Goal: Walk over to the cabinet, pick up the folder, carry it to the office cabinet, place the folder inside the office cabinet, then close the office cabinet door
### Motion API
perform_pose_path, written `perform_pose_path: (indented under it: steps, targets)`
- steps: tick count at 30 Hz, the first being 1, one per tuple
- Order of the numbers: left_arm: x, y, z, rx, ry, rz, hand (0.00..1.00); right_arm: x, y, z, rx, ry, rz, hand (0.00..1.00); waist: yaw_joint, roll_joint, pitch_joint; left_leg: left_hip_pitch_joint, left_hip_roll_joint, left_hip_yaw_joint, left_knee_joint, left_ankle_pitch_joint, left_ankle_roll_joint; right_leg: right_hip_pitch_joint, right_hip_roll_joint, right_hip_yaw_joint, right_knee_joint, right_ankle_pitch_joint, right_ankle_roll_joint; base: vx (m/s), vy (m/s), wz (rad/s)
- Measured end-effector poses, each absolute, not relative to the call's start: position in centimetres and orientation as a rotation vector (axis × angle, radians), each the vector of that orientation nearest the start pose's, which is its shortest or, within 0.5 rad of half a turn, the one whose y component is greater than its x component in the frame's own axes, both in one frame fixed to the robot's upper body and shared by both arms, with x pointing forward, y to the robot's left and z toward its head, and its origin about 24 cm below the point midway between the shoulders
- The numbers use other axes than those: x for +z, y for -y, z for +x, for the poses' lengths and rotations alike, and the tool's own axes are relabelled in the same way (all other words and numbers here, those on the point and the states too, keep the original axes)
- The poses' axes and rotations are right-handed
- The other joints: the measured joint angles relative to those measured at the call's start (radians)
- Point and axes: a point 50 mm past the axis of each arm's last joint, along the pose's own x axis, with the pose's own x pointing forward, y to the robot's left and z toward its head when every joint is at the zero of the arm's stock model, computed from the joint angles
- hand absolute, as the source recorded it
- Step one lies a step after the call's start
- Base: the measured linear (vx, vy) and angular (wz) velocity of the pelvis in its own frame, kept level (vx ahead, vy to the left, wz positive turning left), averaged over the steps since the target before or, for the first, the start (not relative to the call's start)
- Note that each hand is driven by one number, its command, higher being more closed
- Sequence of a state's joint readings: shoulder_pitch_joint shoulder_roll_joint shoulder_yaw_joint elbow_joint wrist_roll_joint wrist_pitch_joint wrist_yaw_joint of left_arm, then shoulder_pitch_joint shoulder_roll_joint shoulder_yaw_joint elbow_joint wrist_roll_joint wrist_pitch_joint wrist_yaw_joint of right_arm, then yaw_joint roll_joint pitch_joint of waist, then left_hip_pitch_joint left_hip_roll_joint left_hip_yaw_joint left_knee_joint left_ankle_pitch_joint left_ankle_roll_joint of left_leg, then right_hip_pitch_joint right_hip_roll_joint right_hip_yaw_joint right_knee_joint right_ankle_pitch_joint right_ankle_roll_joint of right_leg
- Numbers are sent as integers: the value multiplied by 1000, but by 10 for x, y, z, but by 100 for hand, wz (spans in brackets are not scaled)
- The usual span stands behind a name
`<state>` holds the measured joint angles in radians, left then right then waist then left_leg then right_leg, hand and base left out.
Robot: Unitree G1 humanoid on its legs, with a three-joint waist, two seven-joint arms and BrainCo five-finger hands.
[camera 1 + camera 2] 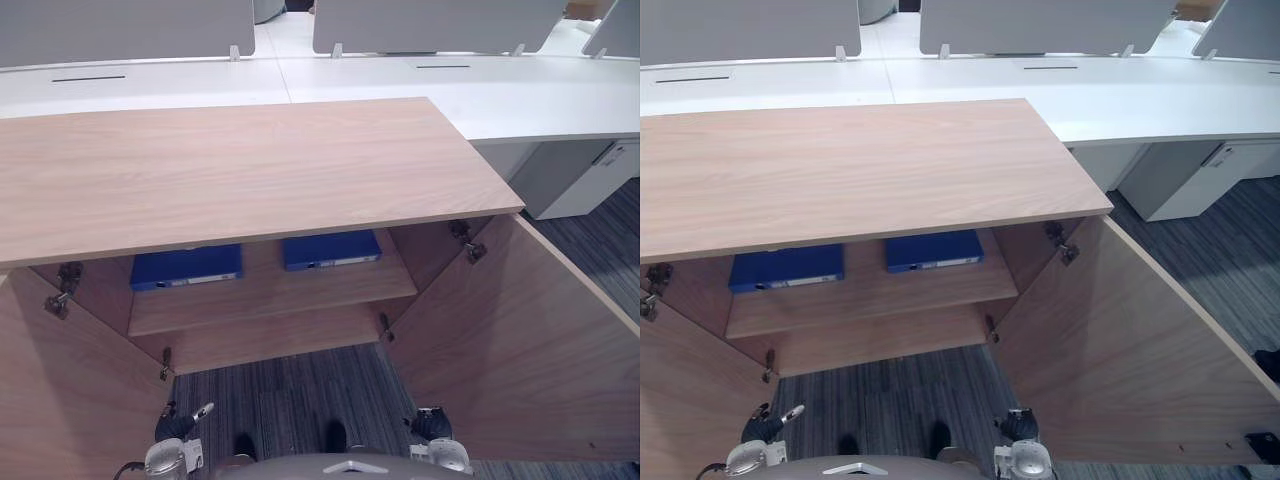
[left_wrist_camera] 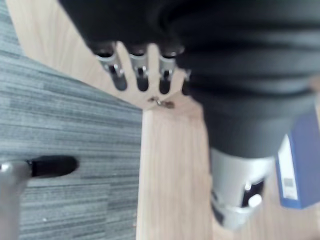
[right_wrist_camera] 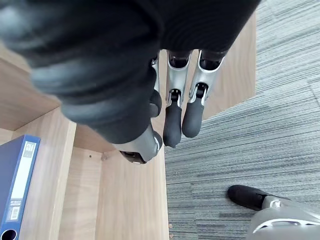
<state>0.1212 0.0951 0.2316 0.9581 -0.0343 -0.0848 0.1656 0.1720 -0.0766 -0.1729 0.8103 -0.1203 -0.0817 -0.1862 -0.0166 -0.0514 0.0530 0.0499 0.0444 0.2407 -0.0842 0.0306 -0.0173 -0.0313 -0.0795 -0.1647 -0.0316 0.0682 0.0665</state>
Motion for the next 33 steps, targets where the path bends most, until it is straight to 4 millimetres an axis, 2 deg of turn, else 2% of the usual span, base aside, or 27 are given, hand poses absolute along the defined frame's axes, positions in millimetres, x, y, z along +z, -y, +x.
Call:
perform_pose_path:
  steps: [7,14,20,28,33]
  targets:
    - [-149,-229,96,456,-986,43,0,-144,217,101,-438,-936,-80,0,-11,16,-2,6,-18,11,0,-13,16,10,-4,19,-25,19,10,35,19,-6]
    - [-152,-227,89,440,-1019,53,0,-145,228,92,-572,-946,22,0,-12,23,0,38,-18,36,0,-27,15,34,0,46,-38,20,9,13,-2,-12]
    - [-154,-219,87,443,-1032,22,0,-147,236,79,-780,-941,185,0,-16,24,-1,46,-18,51,0,-35,10,35,0,59,-39,20,9,-18,-9,-6]
    - [-158,-205,74,481,-1058,-39,0,-121,273,50,-1184,-706,326,0,-11,42,-20,76,-17,95,-1,-65,11,44,-1,95,-21,-7,16,-16,-3,-14]
    - [-159,-200,74,476,-1058,-51,0,-106,293,37,-1330,-595,353,0,-11,43,-38,86,-16,117,-1,-84,10,45,-2,99,-15,-16,12,43,1,-9]
